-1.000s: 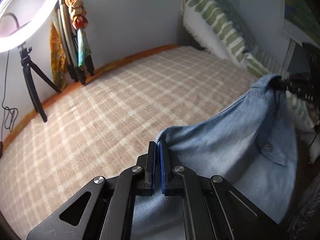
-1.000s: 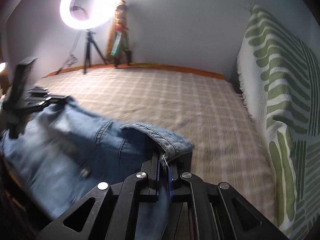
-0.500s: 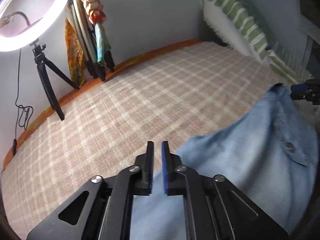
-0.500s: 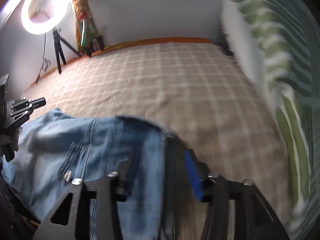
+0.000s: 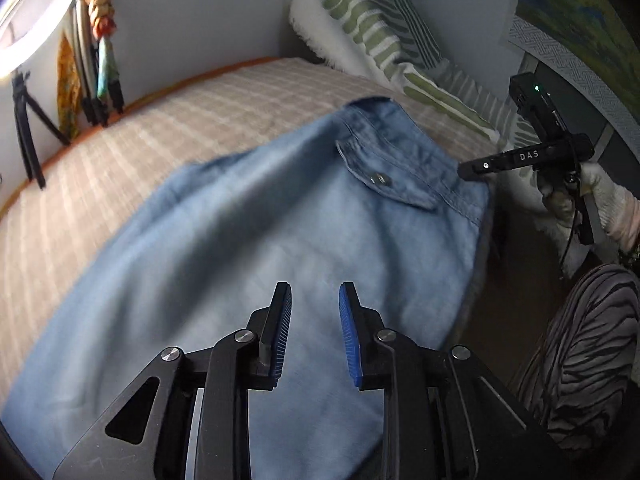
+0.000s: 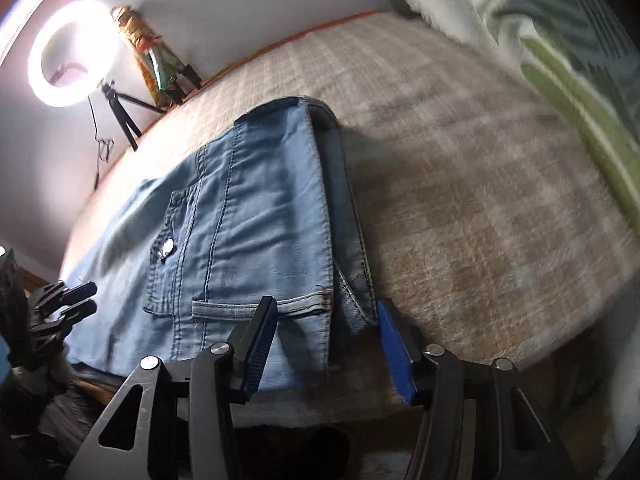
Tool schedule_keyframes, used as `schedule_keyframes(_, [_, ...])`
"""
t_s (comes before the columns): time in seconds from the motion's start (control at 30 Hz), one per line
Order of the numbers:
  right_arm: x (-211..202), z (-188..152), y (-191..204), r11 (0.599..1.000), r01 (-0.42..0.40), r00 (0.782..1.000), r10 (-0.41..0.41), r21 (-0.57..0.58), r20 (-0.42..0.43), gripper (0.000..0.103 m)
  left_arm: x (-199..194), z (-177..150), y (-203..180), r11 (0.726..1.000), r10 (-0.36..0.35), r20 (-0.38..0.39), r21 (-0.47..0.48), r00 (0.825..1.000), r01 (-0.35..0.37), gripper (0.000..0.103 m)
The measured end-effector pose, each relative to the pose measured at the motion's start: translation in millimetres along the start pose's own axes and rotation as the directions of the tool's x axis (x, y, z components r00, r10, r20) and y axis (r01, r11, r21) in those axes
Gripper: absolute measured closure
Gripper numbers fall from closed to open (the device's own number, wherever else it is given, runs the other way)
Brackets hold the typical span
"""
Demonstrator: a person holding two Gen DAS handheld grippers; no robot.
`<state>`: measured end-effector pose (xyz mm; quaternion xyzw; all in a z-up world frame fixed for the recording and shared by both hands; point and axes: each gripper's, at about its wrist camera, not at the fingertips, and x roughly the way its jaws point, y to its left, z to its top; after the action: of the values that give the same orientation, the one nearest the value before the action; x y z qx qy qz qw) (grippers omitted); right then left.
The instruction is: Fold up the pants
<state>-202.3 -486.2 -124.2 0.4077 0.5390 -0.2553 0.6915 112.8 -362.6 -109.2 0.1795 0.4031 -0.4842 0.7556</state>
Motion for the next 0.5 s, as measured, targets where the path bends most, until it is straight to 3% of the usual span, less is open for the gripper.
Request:
schedule_keyframes(0.03, [0.9, -0.6, 3.9, 1.0, -0.014, 1.0, 0.014, -0.005, -0.006, 0.086, 2.5, -2.7, -2.3, 1.0, -0.007, -0.004, -0.012, 1.0, 0.007, 0.08])
schedule_keyframes(0.1, [-4.7, -1.9, 18.6, 0.999, 0.022, 1.0, -0.022, -0.044, 0.008, 0.092, 6.2, -4.6, -4.3, 0.999, -0.016, -0.018, -0.028, 1.0, 0.015, 0.08])
schedule_keyframes(0.17, [-16.5, -1.6, 32.6, 0.99, 0.082, 0.996, -0.079, -0.114, 0.032, 0.093, 10.0, -7.2, -8.1, 0.998, -0.058, -0.041, -0.037, 0.998, 0.056, 0.08])
schedule_keyframes(0.27, [-32.6, 3.6, 27.6, 0.987, 0.105, 0.994, -0.099, -0.119, 0.051, 0.094, 17.3, -15.5, -20.5, 0.998, -0.068, -0.069, -0.002, 0.995, 0.068, 0.08])
schedule_keyframes(0.33, [-22.1, 2.4, 31.1, 0.98, 0.139, 0.99, -0.139, -0.145, 0.011, 0.093, 17.7, -20.3, -22.2, 0.998, -0.057, -0.06, 0.015, 0.997, 0.058, 0.079])
schedule_keyframes(0.4, [-10.9, 3.8, 42.5, 0.956, 0.201, 0.976, -0.213, -0.213, -0.037, 0.084, 14.9, -19.7, -21.2, 0.998, -0.064, -0.062, 0.005, 0.996, 0.064, 0.078])
schedule_keyframes(0.5, [-32.2, 12.7, 52.8, 0.949, 0.227, 0.974, -0.223, -0.221, 0.043, 0.071, 0.7, -18.6, -16.3, 0.998, -0.058, -0.04, -0.011, 0.998, 0.058, 0.078])
